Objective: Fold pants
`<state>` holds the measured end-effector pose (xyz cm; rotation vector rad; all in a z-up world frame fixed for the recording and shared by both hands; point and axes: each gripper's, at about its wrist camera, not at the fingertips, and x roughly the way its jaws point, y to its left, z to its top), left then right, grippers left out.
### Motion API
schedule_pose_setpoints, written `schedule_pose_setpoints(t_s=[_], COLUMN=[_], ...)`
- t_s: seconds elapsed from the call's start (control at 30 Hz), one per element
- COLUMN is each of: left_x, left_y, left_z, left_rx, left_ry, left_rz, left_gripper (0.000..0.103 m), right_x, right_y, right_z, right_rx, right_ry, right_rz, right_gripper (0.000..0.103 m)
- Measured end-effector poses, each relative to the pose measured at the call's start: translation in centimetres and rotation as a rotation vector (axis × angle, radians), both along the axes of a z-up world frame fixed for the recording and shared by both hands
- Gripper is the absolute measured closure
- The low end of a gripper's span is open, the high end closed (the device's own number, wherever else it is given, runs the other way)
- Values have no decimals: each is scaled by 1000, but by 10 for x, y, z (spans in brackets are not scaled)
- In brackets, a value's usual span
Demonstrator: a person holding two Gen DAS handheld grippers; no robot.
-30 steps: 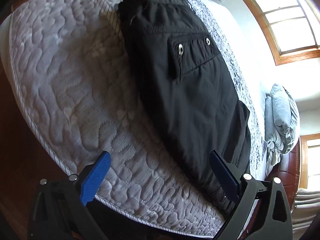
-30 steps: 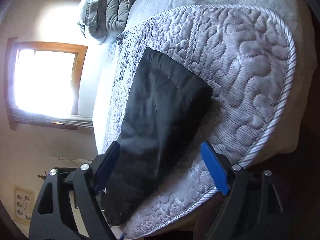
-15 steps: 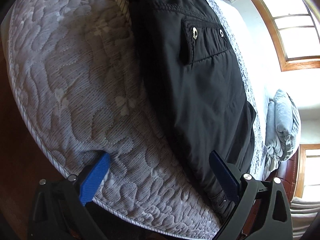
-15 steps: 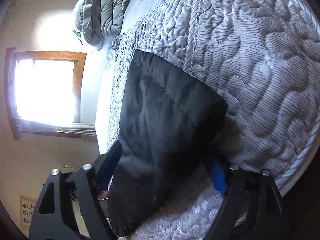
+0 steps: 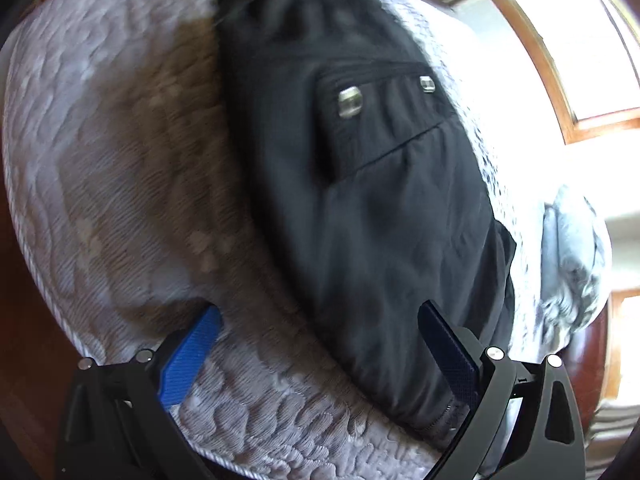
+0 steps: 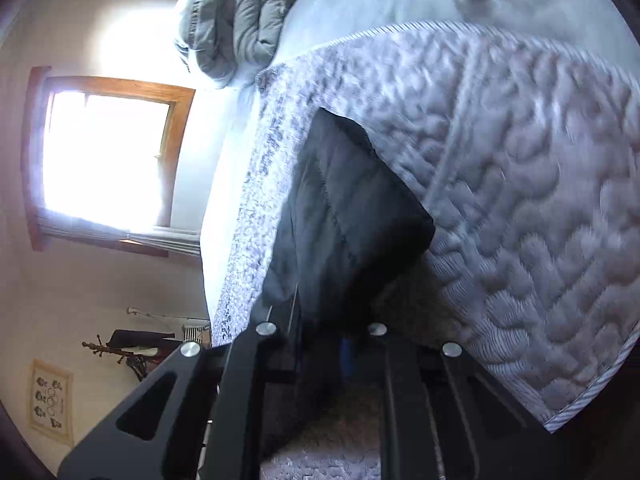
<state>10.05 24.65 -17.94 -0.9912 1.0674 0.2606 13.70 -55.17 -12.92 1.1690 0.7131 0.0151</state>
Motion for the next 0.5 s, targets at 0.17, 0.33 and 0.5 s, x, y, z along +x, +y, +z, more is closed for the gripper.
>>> schedule_pose_setpoints(t_s=[0.17,0.33,0.5], left_x=[13,15,9], left_y=[-24,-31,-22], left_z=[3,5,13], left_rx=[-18,35,33], left_ry=[-33,-25,-24], left_rz=[-89,-114,-120], left_gripper=[4,4,4], right_x=[0,0,-8], right_y=[-20,-41,-36], right_z=[26,-5,-13], right_rx=[-120,-137,-164], right_ry=[16,142,150], right_rz=[-27,-60,-60], right_gripper=[92,90,76])
